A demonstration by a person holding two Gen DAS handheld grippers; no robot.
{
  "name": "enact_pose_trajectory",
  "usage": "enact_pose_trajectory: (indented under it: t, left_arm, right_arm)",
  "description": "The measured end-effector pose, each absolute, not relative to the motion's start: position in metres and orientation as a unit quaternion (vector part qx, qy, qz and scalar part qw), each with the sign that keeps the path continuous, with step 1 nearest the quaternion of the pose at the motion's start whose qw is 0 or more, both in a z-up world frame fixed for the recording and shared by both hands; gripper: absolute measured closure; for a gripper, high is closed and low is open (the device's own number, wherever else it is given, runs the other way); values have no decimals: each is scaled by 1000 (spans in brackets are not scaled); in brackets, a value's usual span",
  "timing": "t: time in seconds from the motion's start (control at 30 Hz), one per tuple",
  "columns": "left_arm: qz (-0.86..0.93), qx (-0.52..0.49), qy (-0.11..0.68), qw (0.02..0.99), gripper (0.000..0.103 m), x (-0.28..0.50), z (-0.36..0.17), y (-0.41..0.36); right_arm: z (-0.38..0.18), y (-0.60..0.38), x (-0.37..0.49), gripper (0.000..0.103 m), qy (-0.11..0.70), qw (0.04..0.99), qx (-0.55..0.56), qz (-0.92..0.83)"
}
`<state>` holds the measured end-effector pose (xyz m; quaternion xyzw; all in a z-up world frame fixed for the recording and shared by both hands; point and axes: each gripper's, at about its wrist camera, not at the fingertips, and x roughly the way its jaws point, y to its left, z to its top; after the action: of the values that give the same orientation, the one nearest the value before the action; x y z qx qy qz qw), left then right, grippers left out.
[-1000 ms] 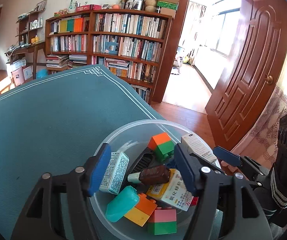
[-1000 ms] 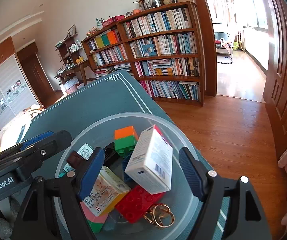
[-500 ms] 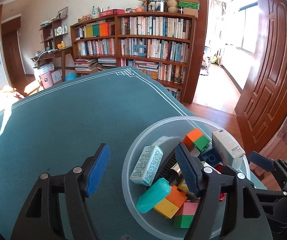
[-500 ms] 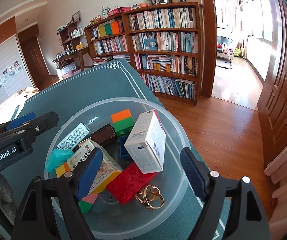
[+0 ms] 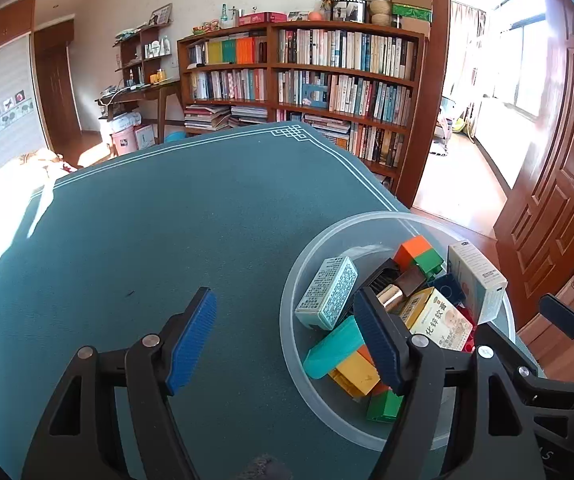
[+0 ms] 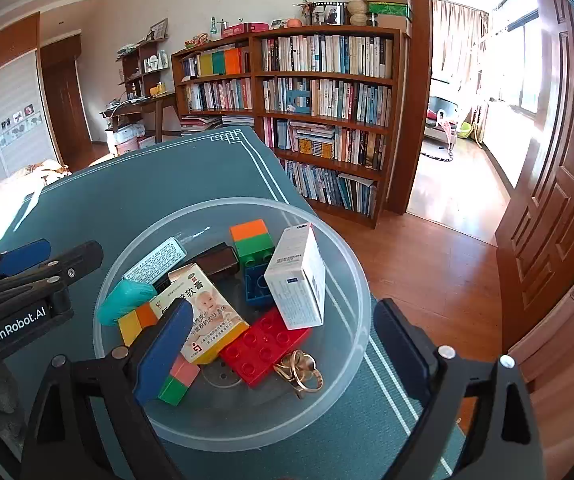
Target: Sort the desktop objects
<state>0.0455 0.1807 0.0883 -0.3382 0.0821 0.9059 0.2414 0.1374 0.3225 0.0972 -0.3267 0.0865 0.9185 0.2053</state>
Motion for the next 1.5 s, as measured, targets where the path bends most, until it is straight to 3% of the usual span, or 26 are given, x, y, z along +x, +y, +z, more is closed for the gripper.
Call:
enact_pose_trajectory:
  t: [0.23,1.5]
  left_arm:
    - [898,-357,74,245,21,52,80,176]
    - [892,-362,130,238,21,81,72,196]
  right_arm:
    - [96,318,145,5,80,203,-326,920]
    - [85,329,165,5,90,203,-343,913]
